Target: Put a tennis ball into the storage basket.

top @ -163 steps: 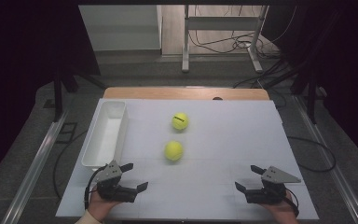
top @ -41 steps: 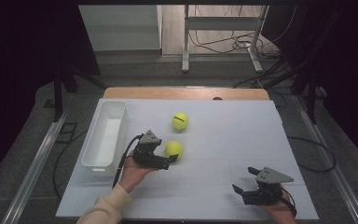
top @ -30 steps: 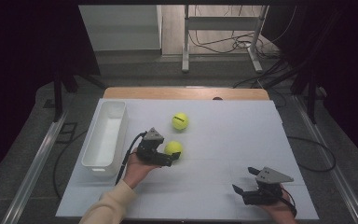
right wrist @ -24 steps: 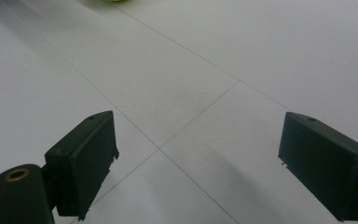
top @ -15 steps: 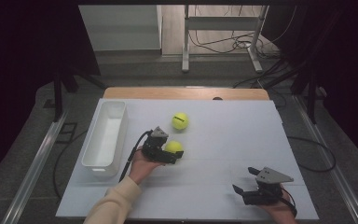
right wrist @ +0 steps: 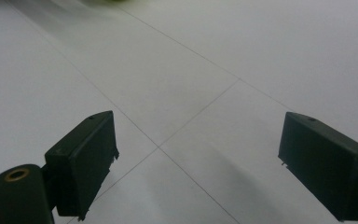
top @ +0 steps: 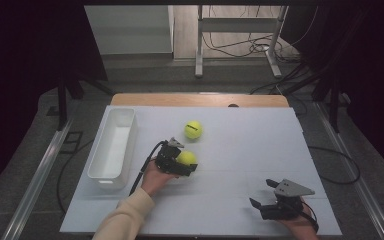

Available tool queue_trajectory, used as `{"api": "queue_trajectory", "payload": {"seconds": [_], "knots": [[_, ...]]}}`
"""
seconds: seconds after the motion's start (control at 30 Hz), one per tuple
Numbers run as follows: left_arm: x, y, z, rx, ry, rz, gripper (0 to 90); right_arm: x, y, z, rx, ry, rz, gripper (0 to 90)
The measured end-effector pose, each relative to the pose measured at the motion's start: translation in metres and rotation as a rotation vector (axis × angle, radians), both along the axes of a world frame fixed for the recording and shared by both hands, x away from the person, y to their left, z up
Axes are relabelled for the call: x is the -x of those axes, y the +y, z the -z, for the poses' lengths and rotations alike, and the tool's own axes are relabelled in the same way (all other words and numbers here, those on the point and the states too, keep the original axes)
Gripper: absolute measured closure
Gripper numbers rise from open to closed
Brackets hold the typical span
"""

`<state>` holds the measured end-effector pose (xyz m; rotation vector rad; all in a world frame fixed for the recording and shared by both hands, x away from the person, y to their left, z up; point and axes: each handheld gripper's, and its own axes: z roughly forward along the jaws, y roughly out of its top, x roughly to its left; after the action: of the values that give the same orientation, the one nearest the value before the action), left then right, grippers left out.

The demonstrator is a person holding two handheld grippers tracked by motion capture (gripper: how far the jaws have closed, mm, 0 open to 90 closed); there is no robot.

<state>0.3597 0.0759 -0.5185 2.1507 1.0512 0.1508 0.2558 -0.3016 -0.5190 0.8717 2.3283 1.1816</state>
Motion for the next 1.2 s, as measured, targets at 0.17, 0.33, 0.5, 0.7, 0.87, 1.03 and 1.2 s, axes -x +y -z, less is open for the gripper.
{"api": "queue_trajectory", "payload": {"seconds": [0.17, 0.33, 0.5, 0.7, 0.87, 1.03, 1.2], "knots": [[0.0, 0.0, 0.002, -0.021, 0.005, 0.001, 19.1, 0.0, 0.0, 0.0, -0.001, 0.0, 0.0, 11.9], [0.002, 0.0, 0.001, -0.021, -0.012, 0.015, 25.3, 0.0, 0.0, 0.0, -0.003, -0.002, -0.001, 11.9], [0.002, 0.001, 0.0, -0.008, -0.006, 0.029, 25.7, 0.0, 0.0, 0.0, -0.004, -0.003, -0.001, 12.0], [0.005, 0.002, -0.005, 0.007, -0.018, 0.038, 25.8, 0.001, -0.001, 0.0, -0.005, -0.006, 0.001, 12.0], [0.008, 0.005, -0.01, 0.025, -0.024, 0.046, 25.8, 0.001, -0.001, -0.001, -0.005, -0.007, 0.0, 11.9], [0.01, 0.01, -0.016, 0.039, -0.03, 0.046, 25.7, 0.001, -0.001, -0.001, -0.006, -0.007, 0.001, 11.9], [0.013, 0.013, -0.021, 0.055, -0.037, 0.047, 25.8, 0.001, -0.001, -0.001, -0.003, -0.008, 0.003, 11.9]]}}
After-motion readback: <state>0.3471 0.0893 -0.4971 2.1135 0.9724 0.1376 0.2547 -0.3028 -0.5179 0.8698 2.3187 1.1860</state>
